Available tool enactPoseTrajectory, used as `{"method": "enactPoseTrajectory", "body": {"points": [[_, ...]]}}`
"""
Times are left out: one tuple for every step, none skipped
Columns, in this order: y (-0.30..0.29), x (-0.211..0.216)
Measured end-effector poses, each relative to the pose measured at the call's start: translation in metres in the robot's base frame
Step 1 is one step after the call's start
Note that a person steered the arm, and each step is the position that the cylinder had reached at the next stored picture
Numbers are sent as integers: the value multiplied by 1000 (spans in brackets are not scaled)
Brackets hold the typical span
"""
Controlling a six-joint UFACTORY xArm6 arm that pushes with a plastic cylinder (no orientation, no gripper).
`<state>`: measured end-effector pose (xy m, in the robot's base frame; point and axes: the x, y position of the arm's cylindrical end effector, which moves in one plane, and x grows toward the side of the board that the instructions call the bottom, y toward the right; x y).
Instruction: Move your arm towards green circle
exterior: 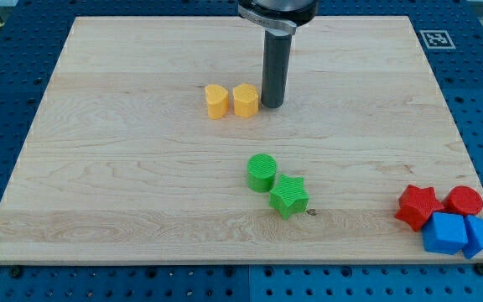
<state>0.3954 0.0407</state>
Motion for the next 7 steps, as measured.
{"method": "enactPoseTrajectory", "body": {"points": [[2, 0], [3, 0], [4, 0], [5, 0], [6, 0], [6, 1], [5, 29]]}}
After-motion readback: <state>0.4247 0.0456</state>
